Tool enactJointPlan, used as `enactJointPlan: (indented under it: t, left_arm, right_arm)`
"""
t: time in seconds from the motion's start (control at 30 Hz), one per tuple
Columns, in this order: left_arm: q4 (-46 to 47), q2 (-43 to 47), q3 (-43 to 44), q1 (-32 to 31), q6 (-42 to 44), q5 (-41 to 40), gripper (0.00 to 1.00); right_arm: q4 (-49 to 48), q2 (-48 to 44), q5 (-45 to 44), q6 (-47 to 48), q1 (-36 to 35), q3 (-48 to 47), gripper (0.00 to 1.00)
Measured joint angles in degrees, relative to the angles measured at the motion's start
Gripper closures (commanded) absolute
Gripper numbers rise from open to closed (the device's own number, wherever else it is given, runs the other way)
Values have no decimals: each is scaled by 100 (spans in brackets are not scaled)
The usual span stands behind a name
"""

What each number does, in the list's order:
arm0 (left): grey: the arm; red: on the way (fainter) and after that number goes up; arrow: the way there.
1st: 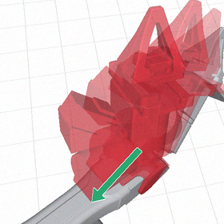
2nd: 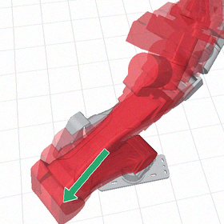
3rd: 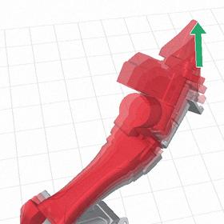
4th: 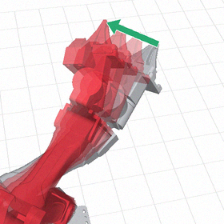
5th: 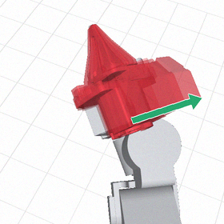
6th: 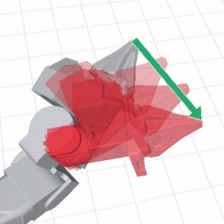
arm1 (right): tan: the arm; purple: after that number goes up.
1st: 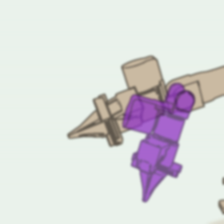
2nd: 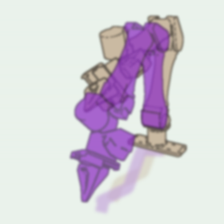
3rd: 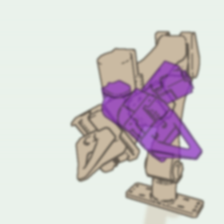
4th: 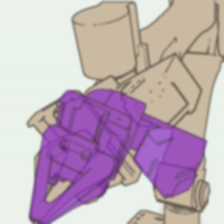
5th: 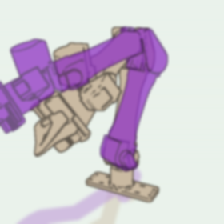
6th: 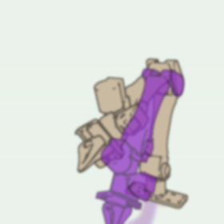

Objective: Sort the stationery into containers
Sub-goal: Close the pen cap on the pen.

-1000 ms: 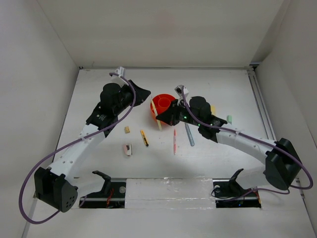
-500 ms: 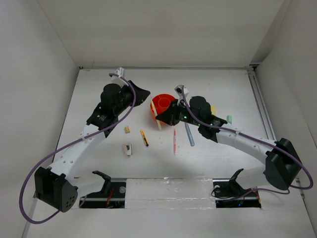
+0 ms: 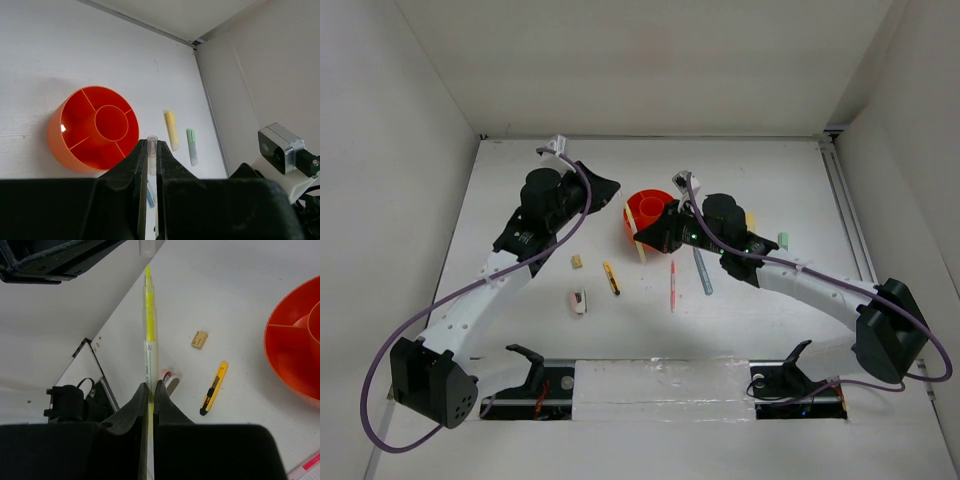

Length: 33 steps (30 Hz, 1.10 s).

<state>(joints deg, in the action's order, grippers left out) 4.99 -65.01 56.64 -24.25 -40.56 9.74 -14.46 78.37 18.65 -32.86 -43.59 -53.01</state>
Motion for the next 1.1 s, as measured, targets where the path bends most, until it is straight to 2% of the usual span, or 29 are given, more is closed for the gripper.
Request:
enactJointPlan:
  t: [0.53,1.1]
  left_arm:
    - [4,0,-2,0,-13,96,100]
    - [-4,7,-4,48,-155,-229,100]
  right_arm:
    - [-22,153,22,-2,-7,-197,100]
    - [-24,164,42,-4,-114,-203,100]
